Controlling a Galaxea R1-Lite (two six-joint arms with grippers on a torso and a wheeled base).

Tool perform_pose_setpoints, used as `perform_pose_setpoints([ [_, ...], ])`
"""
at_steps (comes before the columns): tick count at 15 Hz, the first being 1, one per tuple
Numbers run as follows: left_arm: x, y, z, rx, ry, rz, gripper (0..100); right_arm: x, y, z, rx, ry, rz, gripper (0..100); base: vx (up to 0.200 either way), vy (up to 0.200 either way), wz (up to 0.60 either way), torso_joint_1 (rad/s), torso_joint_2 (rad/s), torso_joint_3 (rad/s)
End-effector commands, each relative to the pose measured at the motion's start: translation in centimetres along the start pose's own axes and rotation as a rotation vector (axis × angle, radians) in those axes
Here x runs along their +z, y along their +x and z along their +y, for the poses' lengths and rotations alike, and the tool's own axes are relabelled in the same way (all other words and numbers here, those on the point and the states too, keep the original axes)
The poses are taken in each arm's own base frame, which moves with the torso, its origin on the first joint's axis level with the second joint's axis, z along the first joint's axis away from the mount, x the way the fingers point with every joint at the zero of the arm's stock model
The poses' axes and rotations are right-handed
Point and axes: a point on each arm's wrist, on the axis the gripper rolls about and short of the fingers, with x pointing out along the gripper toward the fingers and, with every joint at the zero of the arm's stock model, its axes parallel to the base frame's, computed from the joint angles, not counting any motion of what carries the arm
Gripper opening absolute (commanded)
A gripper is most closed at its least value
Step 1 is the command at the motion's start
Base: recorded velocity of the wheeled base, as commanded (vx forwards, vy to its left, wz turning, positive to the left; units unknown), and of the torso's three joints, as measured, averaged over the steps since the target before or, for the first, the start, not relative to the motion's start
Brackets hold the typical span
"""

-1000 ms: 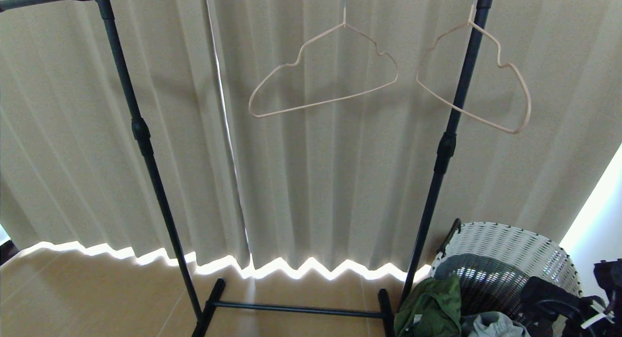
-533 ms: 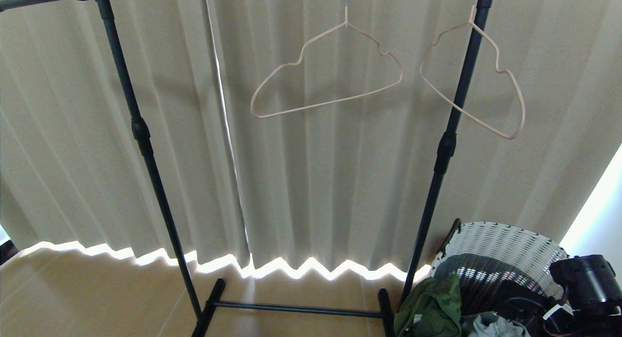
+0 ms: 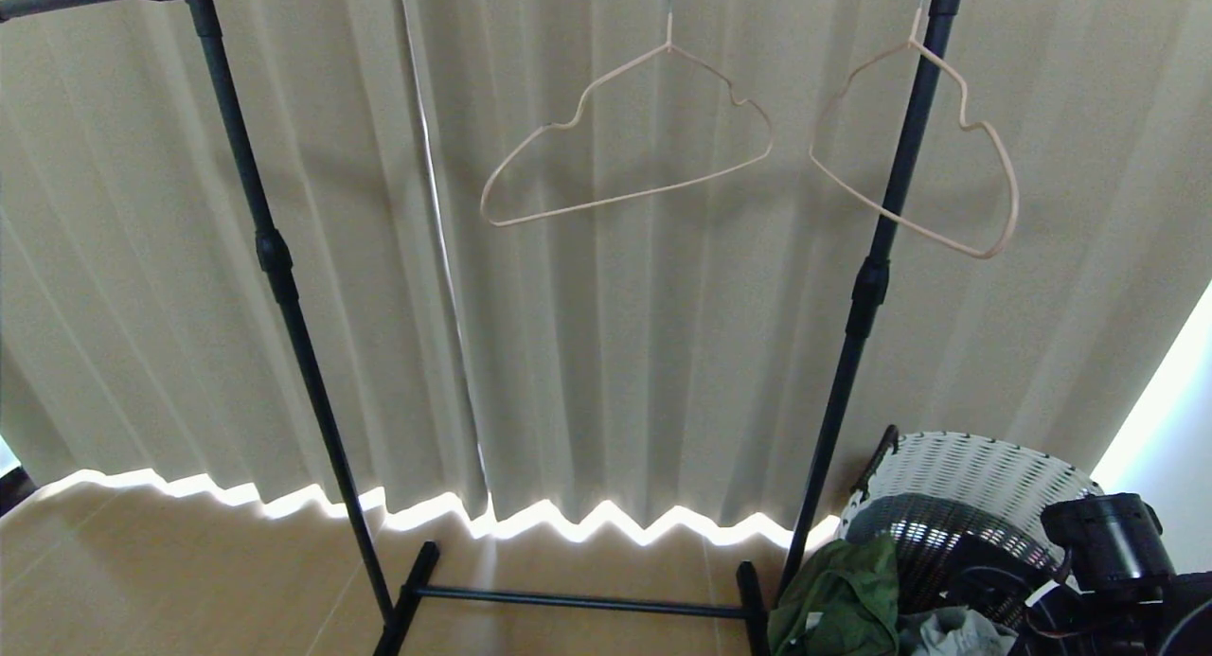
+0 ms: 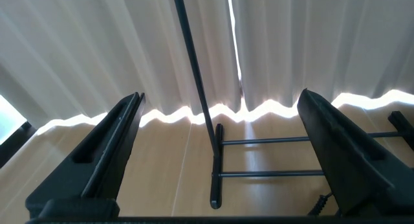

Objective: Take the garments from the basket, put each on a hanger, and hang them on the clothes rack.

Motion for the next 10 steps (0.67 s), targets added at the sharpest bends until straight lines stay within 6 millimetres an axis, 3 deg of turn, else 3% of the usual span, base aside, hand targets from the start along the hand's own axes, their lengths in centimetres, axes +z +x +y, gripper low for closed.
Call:
perform_pose_setpoints([
  [1, 0.01, 0.0, 0.0, 0.0, -0.001, 0.0, 100, 0.06, 0.17, 0.1, 0.007, -0.006, 0.003, 100, 0.0, 0.0, 0.0, 0.0, 0.0, 0.0],
  [4, 0.01, 0.0, 0.0, 0.0, 0.001, 0.0, 100, 0.19, 0.19, 0.0, -0.005, -0.003, -0.015, 100, 0.0, 0.0, 0.0, 0.0, 0.0, 0.0],
  [5, 0.0, 0.0, 0.01, 0.002, 0.001, 0.001, 100, 0.28, 0.22, -0.05, -0.009, -0.002, -0.023, 0, 0.0, 0.0, 0.0, 0.0, 0.0, 0.0],
  [10, 0.01, 0.0, 0.0, 0.0, -0.001, 0.0, 100, 0.13, -0.39, 0.18, -0.019, -0.008, -0.046, 0, 0.0, 0.0, 0.0, 0.0, 0.0, 0.0],
])
